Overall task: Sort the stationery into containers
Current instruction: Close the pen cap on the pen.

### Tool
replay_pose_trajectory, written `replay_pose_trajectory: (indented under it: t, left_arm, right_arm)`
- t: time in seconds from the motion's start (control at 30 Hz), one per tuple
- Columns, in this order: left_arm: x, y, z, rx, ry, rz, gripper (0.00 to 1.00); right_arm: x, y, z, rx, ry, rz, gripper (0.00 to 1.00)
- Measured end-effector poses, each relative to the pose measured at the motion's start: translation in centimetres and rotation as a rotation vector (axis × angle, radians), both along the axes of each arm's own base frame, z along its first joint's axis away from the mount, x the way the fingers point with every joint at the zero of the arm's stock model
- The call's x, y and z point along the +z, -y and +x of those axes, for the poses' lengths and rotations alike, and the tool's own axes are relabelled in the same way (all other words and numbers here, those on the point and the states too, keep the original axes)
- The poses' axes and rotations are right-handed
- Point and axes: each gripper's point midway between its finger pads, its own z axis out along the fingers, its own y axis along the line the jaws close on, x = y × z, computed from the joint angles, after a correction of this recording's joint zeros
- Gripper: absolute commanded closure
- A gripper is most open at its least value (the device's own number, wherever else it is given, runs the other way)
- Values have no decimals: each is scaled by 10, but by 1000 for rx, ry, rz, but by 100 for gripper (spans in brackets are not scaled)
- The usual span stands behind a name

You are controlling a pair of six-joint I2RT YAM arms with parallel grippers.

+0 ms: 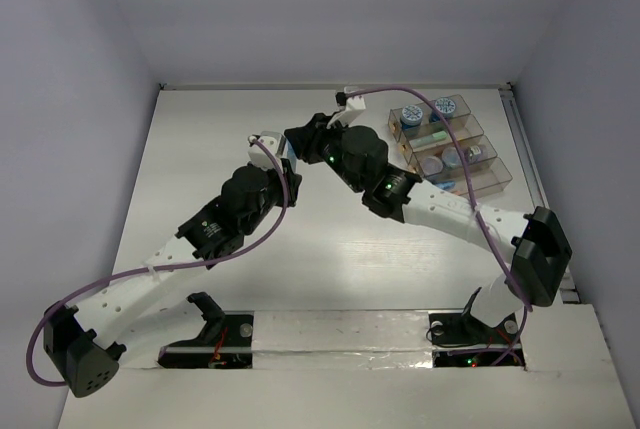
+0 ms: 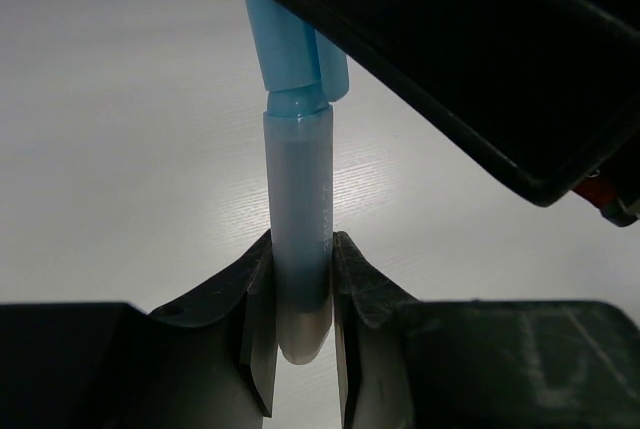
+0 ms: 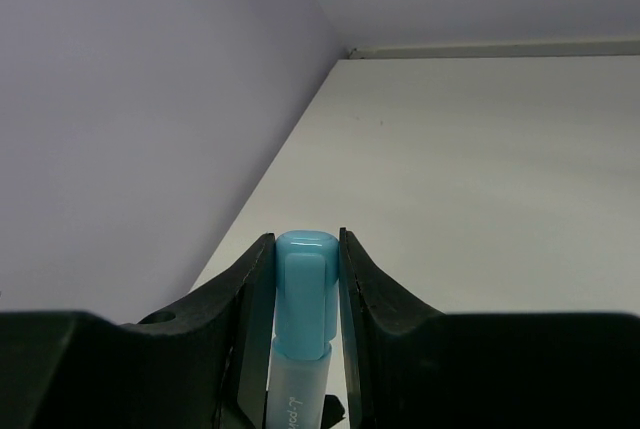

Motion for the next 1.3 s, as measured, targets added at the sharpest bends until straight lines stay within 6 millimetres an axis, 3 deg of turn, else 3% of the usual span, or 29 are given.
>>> replay_pose_trajectory:
  t: [0.77,1.1,1.3]
  left_arm:
    - [3,0,-3,10,-11,-33,100]
    - [-6,-2,-8,-1,-32,14,100]
    - [4,-5,-10,-15,-24,64,100]
  right_arm:
    - [-3,-3,-19,47,-14,117,100]
    - [-16,0,-25,64,-26,153,100]
    - [-9,0,-29,73,-10,199,100]
